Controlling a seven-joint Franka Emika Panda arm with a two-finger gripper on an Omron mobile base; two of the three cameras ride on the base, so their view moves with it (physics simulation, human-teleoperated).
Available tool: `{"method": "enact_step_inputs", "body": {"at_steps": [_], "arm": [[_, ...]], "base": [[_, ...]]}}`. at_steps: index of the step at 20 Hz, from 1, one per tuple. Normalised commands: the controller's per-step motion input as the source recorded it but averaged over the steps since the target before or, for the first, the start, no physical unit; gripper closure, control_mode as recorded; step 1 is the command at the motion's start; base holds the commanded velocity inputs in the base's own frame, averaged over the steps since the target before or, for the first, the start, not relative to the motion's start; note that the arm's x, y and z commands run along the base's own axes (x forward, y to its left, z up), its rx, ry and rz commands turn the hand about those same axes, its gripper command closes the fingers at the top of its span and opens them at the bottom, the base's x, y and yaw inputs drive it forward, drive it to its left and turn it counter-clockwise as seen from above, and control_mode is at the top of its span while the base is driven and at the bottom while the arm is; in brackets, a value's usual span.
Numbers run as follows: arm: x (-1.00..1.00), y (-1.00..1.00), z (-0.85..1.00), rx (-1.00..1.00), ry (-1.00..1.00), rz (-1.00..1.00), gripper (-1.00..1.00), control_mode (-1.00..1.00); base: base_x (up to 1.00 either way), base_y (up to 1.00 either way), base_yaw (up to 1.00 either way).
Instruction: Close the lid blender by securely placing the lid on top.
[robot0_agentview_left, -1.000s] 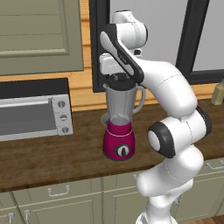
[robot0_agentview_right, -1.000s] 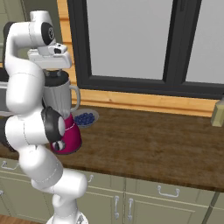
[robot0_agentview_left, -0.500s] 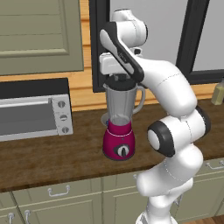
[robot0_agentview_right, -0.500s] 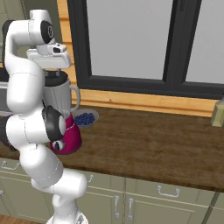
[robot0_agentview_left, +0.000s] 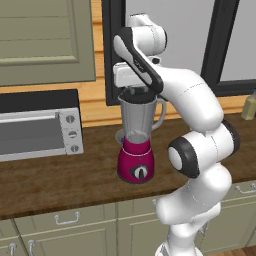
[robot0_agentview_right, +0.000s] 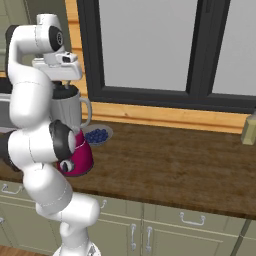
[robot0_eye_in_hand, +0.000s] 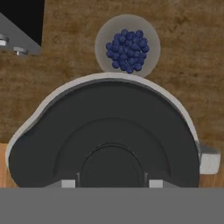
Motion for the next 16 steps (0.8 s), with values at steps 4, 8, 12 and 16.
{"method": "enact_step_inputs", "body": {"at_steps": [4,8,12,16], "arm": [[0.00,0.01,-0.19,0.00,0.12,0.00,1.00,-1.00],[0.00,0.00,-0.01,0.00,0.00,0.00,1.00,-1.00],[0.00,0.00,-0.02,0.00,-0.08,0.00,1.00,-1.00],[0.00,0.00,-0.07,0.00,-0.14,0.00,1.00,-1.00]], "base": [[0.00,0.00,0.00],[0.00,0.00,0.00],[0.00,0.00,0.00],[0.00,0.00,0.00]]}}
